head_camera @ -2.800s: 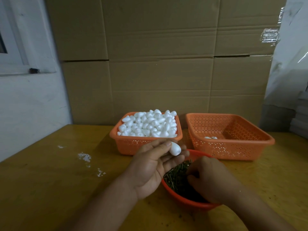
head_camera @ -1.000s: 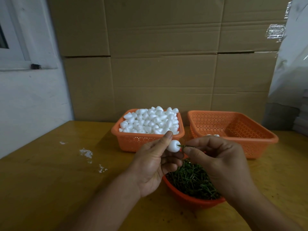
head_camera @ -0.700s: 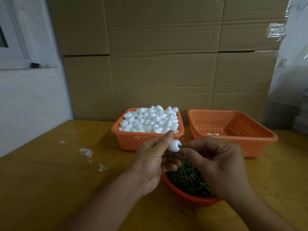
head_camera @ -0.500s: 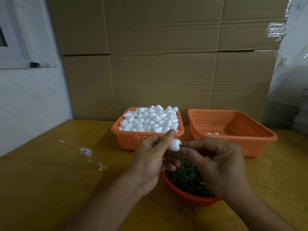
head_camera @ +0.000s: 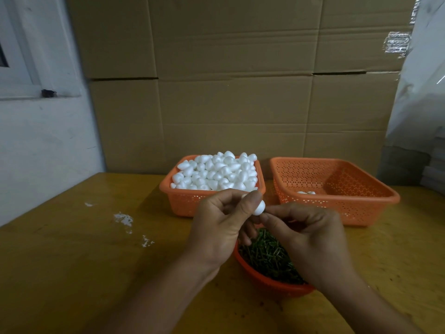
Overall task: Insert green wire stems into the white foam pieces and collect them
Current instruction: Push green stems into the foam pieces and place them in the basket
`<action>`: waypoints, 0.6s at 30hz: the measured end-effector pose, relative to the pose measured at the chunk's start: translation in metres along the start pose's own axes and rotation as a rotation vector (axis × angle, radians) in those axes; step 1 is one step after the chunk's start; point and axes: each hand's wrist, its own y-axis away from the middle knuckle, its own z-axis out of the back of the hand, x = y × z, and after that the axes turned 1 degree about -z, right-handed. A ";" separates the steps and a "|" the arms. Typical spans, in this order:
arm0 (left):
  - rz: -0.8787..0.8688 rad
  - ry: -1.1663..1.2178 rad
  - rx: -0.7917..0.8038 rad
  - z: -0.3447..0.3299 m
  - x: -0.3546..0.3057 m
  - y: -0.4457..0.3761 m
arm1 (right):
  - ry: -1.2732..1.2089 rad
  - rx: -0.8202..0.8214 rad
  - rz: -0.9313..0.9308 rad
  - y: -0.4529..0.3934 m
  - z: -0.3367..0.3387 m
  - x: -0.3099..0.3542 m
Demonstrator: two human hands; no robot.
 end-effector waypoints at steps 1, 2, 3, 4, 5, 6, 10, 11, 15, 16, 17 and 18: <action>-0.003 -0.003 0.022 0.000 0.000 0.000 | 0.004 -0.004 0.001 0.000 0.000 0.000; -0.005 -0.005 0.044 0.000 0.000 0.000 | 0.001 -0.013 -0.008 -0.001 0.001 -0.001; -0.005 -0.005 0.059 0.001 0.001 0.000 | -0.006 -0.020 -0.021 -0.001 0.002 -0.001; -0.005 -0.005 0.066 0.001 0.002 0.000 | -0.011 -0.022 -0.029 -0.002 0.002 -0.002; -0.005 -0.003 0.069 0.001 0.002 0.000 | -0.012 -0.019 -0.034 -0.002 0.002 -0.002; -0.008 -0.004 0.069 0.001 0.002 0.001 | -0.012 -0.015 -0.036 -0.002 0.002 -0.002; -0.065 -0.035 0.070 0.000 0.002 0.003 | -0.047 0.014 -0.053 -0.001 0.001 -0.001; -0.088 -0.054 0.068 0.000 0.001 0.003 | -0.051 0.017 -0.052 0.000 0.000 0.000; -0.185 -0.131 0.100 0.000 0.001 0.004 | -0.060 -0.005 -0.084 0.001 -0.001 -0.003; -0.198 -0.156 0.111 0.000 0.001 0.004 | -0.055 -0.015 -0.091 0.001 -0.002 -0.004; -0.209 -0.181 0.122 0.000 0.001 0.004 | -0.050 -0.025 -0.100 0.001 -0.003 -0.005; -0.219 -0.201 0.129 0.001 0.001 0.004 | -0.045 -0.033 -0.110 0.002 -0.003 -0.006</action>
